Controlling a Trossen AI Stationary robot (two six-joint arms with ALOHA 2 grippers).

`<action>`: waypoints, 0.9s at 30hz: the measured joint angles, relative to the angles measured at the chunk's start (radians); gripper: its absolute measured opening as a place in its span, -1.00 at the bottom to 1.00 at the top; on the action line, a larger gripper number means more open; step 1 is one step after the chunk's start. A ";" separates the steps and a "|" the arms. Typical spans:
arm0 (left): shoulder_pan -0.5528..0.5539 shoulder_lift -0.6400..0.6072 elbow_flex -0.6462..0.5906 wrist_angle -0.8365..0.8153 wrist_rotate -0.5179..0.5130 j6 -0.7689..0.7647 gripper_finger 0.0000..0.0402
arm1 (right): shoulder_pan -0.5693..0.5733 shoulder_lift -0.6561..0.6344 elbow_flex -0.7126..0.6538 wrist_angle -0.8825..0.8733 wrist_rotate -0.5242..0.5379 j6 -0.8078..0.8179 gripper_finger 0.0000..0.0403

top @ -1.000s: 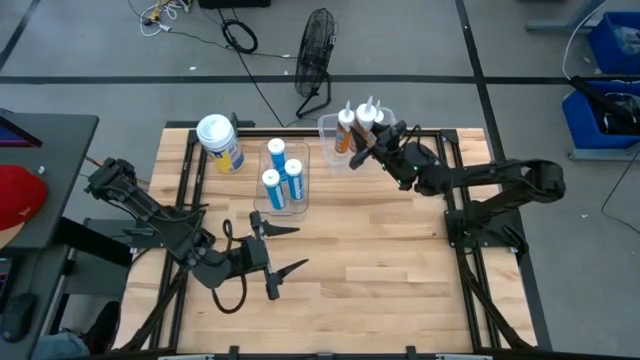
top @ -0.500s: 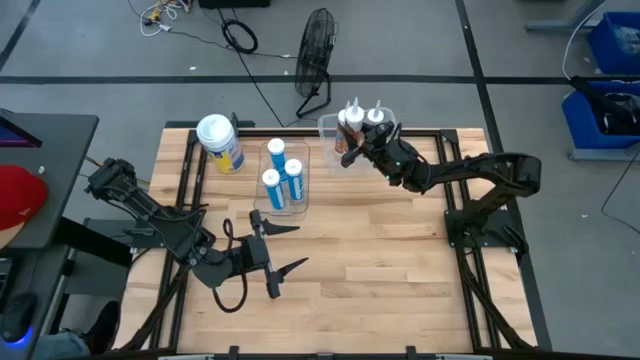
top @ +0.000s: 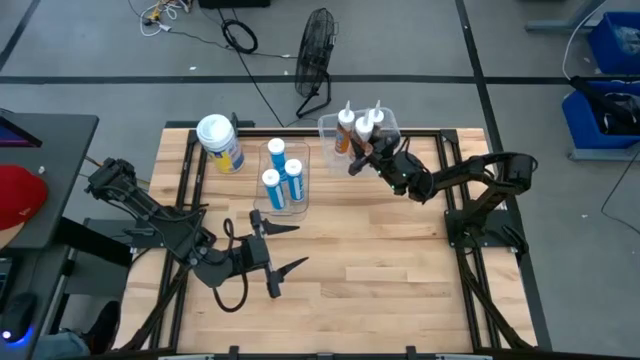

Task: Pick & place silicon tubes, Sealant and Lysol wipes
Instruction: Put the orange sealant into the white bin

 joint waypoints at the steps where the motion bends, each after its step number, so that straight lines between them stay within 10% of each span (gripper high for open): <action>1: 0.002 0.000 0.000 -0.001 0.000 0.000 0.63 | 0.000 0.000 -0.010 -0.002 0.000 0.002 0.02; 27: 0.017 0.000 0.000 -0.010 0.000 -0.002 0.63 | -0.030 -0.001 -0.016 -0.087 -0.045 0.040 0.12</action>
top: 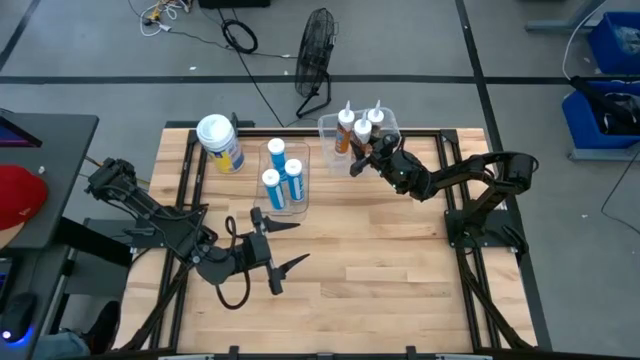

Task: Pick & place silicon tubes, Sealant and Lysol wipes
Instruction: Put the orange sealant into the white bin

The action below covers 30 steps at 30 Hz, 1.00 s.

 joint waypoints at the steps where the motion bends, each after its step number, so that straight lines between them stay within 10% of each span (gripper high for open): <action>1: 0.000 0.000 0.000 -0.001 0.000 0.000 0.63 | 0.000 0.000 0.000 -0.005 0.000 0.000 0.11; 30: 0.000 0.000 0.000 -0.004 0.000 0.000 0.63 | 0.002 0.029 -0.001 -0.015 -0.027 0.037 0.09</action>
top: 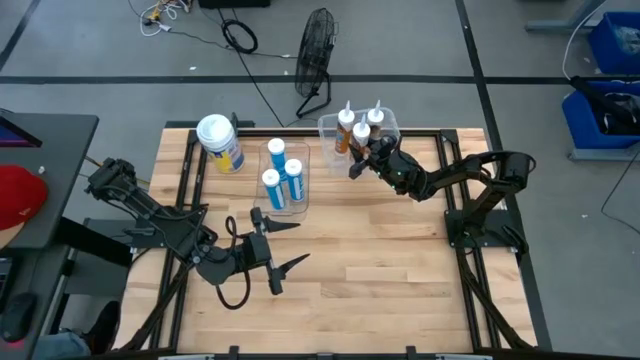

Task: Pick & place silicon tubes, Sealant and Lysol wipes
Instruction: Put the orange sealant into the white bin

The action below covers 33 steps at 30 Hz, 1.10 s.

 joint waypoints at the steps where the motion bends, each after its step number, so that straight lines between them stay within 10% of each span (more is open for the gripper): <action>1: 0.000 0.000 0.000 0.000 0.000 0.000 0.63 | 0.000 0.000 0.000 0.001 -0.001 0.000 0.07; 33: 0.000 0.000 0.000 0.001 0.000 0.000 0.63 | -0.003 -0.001 0.002 -0.032 -0.103 -0.008 0.25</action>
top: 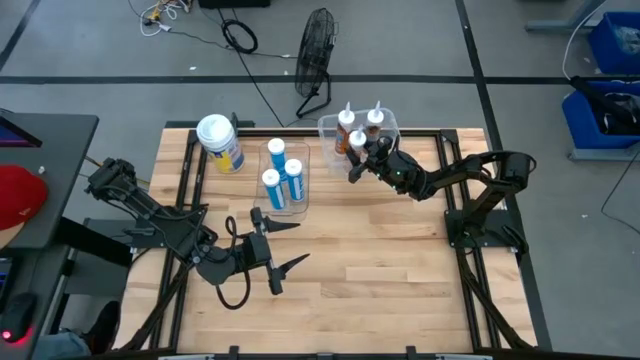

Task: Pick & place silicon tubes, Sealant and Lysol wipes
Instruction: Put the orange sealant into the white bin

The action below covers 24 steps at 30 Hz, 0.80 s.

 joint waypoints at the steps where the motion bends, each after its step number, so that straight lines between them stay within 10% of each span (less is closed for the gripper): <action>1: 0.000 0.000 0.000 0.000 0.000 0.000 0.63 | -0.003 0.000 0.000 -0.003 -0.001 0.000 0.25; 24: 0.004 0.000 0.000 -0.008 0.000 0.000 0.63 | -0.007 -0.004 0.051 -0.066 -0.027 -0.034 0.41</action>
